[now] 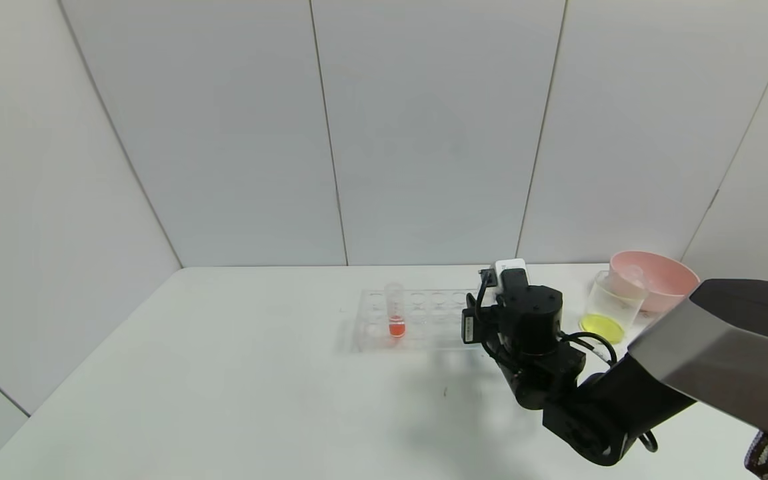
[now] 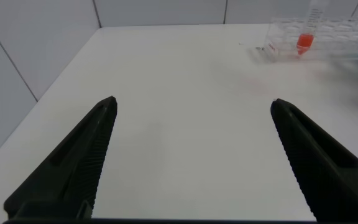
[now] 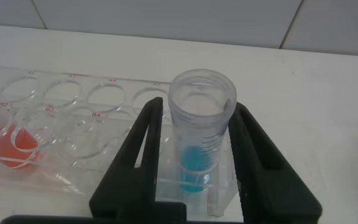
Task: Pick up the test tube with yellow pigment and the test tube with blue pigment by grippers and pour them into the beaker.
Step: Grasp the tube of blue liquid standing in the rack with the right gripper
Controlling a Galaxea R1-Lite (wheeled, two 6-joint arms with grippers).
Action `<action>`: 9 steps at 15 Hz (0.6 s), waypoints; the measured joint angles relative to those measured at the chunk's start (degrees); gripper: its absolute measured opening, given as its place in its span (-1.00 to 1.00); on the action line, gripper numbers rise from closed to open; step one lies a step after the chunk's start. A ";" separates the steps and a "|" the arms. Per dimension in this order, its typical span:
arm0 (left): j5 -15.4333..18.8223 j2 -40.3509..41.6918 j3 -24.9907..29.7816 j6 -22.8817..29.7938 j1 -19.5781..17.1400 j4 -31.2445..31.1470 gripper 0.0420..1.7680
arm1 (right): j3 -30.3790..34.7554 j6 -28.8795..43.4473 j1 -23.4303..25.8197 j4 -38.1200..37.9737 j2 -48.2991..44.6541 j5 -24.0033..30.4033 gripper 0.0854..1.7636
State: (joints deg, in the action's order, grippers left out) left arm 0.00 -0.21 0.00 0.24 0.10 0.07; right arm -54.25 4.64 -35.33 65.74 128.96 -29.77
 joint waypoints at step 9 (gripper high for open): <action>0.05 0.00 0.00 0.00 0.00 -0.02 1.00 | 0.63 -1.91 -0.17 -0.05 -3.25 -0.01 -0.51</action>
State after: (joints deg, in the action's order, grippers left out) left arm 0.05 -0.21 0.00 0.24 0.10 0.05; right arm -53.61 2.73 -35.50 65.70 125.71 -29.78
